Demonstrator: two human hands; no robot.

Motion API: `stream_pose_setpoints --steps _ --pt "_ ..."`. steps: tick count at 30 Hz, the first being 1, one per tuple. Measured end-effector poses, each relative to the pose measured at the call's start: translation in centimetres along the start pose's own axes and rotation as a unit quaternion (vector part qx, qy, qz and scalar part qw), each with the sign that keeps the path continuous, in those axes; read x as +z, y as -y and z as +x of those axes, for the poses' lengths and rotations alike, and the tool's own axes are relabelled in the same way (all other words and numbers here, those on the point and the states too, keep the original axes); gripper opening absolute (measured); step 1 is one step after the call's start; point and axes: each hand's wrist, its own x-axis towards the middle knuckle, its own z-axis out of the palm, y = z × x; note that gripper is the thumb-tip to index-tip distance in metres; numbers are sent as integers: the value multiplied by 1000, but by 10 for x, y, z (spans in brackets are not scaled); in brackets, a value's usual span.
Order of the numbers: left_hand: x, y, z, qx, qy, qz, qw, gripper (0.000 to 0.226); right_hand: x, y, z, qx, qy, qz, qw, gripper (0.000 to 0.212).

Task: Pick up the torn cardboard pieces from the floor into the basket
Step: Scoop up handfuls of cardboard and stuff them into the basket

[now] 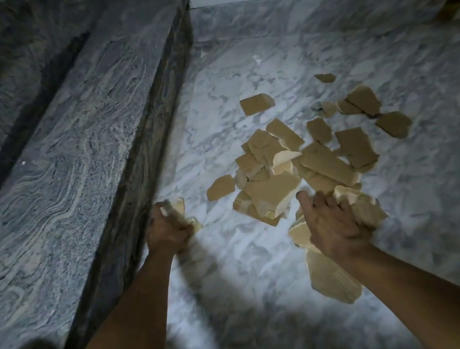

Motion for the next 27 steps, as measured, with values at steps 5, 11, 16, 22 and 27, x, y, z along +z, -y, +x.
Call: stream_pose_setpoints --steps 5,11,16,22,27 --pt "0 1 11 -5 24 142 990 61 -25 -12 -1 -7 96 76 992 48" --pt "0 -12 1 -16 39 74 996 61 -51 -55 8 62 116 336 933 79" --pt "-6 -65 -49 65 273 16 960 14 -68 -110 -10 52 199 287 936 80" --pt "28 -118 -94 173 418 96 887 43 -19 -83 -50 -11 334 198 922 94" --pt "75 -139 -129 272 396 138 866 48 40 -46 -85 16 203 254 946 83"
